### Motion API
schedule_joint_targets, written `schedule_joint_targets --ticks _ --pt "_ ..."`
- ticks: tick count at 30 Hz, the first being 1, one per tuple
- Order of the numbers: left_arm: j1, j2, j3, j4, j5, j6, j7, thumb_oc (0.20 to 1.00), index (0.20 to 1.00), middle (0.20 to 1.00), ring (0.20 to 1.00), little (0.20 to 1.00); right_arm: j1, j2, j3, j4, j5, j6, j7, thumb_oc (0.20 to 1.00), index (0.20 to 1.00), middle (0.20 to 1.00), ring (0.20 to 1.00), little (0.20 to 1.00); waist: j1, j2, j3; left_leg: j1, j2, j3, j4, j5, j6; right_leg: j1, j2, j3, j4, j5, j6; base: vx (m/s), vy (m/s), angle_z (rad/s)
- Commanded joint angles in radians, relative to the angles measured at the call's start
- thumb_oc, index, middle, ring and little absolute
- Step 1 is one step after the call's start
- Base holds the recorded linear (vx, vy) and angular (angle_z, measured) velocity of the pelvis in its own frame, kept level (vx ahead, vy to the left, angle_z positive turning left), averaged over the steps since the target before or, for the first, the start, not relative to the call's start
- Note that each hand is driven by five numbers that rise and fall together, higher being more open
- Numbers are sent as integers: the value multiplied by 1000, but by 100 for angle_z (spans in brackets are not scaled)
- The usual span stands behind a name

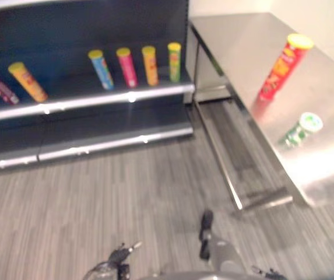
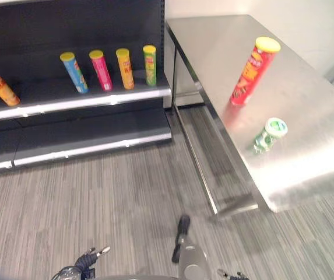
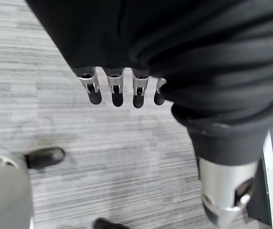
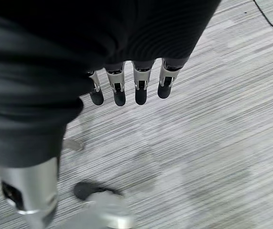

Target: Put the goods on the table back onto the shelves and tidy them up.

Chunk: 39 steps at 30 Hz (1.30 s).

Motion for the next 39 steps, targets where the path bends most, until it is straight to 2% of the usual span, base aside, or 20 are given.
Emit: schedule_joint_targets --ticks 1,2,3,4,6,8,10,12,13,14,15,19,22,25,28,32,36,37,38,39 --pt "-22 57 -8 -30 30 -21 1 1000 1000 1000 1000 1000 -33 -27 28 9 -11 -8 -1 1000 1000 1000 1000 1000 7 -32 2 -88 1 -32 25 1 -8 67 -57 30 10 -85 209 264 -148 10" --pt "-19 51 -12 -31 27 -21 0 1000 1000 1000 1000 1000 -40 -34 37 18 -13 -7 2 1000 1000 1000 1000 1000 13 -22 3 -122 35 -17 172 22 -42 113 -34 14 6 -116 186 320 -199 -9" --pt "-16 49 -12 -42 18 -23 2 1000 1000 1000 1000 1000 -43 -38 45 14 -15 -9 3 1000 1000 1000 1000 1000 19 -25 10 -168 49 -20 289 55 -58 134 -27 12 4 -131 170 204 -143 2" --pt "-16 50 -12 -42 18 -23 2 1000 1000 1000 1000 1000 -43 -37 45 15 -15 -9 3 1000 1000 1000 1000 1000 17 -28 7 -173 46 -22 288 58 -57 131 -30 10 4 -131 170 105 -111 -4" --pt "-24 50 -16 -64 -7 -21 16 1000 1000 1000 1000 1000 -59 -47 67 10 -17 -7 -4 1000 1000 1000 1000 1000 32 -42 41 -309 82 -22 547 155 -79 186 -10 16 -18 -176 128 132 -115 -26" --pt "-28 49 -18 -67 -11 -20 17 1000 1000 1000 1000 1000 -62 -46 65 21 -12 -2 -7 1000 1000 1000 1000 1000 34 -43 49 -334 105 4 551 165 -71 202 -6 21 -24 -188 122 98 -13 -26" --pt "-26 47 -17 -75 -15 -21 18 1000 1000 1000 1000 1000 -57 -41 65 20 -5 -2 -6 1000 1000 1000 1000 1000 42 -44 56 -358 127 34 466 122 -48 218 -10 42 -24 -203 137 121 93 -20" --pt "-23 46 -18 -74 -11 -25 22 1000 1000 1000 1000 1000 -54 -37 66 39 -7 1 -5 1000 1000 1000 1000 1000 49 -38 54 -363 123 17 329 105 -42 213 -18 72 -24 -207 152 131 227 -54" --pt "-21 43 -16 -68 -15 -28 26 1000 1000 1000 1000 1000 -52 -37 66 57 -14 1 -7 1000 1000 1000 1000 1000 63 -16 50 -354 108 -66 150 140 -49 214 -12 107 -24 -212 164 105 230 -81" --pt "-22 43 -16 -68 -15 -28 26 1000 1000 1000 1000 1000 -53 -37 66 57 -14 1 -7 1000 1000 1000 1000 1000 62 -17 49 -354 106 -67 146 143 -49 212 -13 106 -24 -212 164 141 293 -81" --pt "-23 37 -15 -51 -20 -33 30 1000 1000 1000 1000 1000 -47 -34 59 78 -19 -1 -14 1000 1000 1000 1000 1000 66 0 46 -340 90 -159 67 156 -53 216 -3 152 -24 -217 168 61 138 -67" --pt "-18 33 -14 -28 -18 -40 28 1000 1000 1000 1000 1000 -37 -22 29 116 -11 0 -19 1000 1000 1000 1000 1000 42 22 17 -280 73 -138 -28 168 -46 203 -10 203 -23 -205 176 85 246 -94" --pt "-14 38 -11 -23 -16 -41 27 1000 1000 1000 1000 1000 -32 -13 24 121 -12 4 -17 1000 1000 1000 1000 1000 40 21 12 -259 62 -112 -39 163 -31 191 -20 233 -13 -195 184 33 233 -54" --pt "-22 51 -4 -18 -14 -43 28 1000 1000 1000 1000 1000 -37 -12 0 119 9 6 -18 1000 1000 1000 1000 1000 28 11 9 -238 31 -66 -43 142 0 163 -45 290 10 -179 207 13 191 -47" --pt "-27 58 -3 -20 -14 -45 26 1000 1000 1000 1000 1000 -38 -20 -31 116 39 3 -23 1000 1000 1000 1000 1000 18 5 7 -230 18 -45 -46 132 12 150 -54 316 16 -171 220 5 191 -43" --pt "-41 90 22 -27 -23 -48 23 1000 1000 1000 1000 1000 -26 -95 -189 17 142 -30 -70 1000 1000 1000 1000 1000 -12 -12 14 -213 3 21 -48 103 36 97 -76 337 70 -154 250 -13 179 -44" --pt "-50 98 32 -43 -22 -45 20 1000 1000 1000 1000 1000 11 -166 -333 -62 207 -58 -135 1000 1000 1000 1000 1000 -29 -9 34 -194 15 58 -48 93 45 68 -92 273 185 -174 248 -8 66 -55" --pt "-50 98 32 -43 -22 -45 20 1000 1000 1000 1000 1000 11 -165 -334 -62 207 -58 -136 1000 1000 1000 1000 1000 -28 -10 32 -197 14 59 -48 96 45 65 -92 274 184 -171 248 56 80 -34" --pt "-70 94 31 -23 -14 -42 14 1000 1000 1000 1000 1000 70 -224 -497 -55 285 -81 -176 1000 1000 1000 1000 1000 -53 -19 30 -180 9 61 -48 85 43 72 -98 266 203 -159 247 74 60 -17" --pt "-71 94 31 -15 -18 -42 12 1000 1000 1000 1000 1000 76 -249 -558 -49 329 -93 -192 1000 1000 1000 1000 1000 -60 -22 25 -173 8 61 -48 76 43 83 -102 257 181 -168 247 70 60 5"
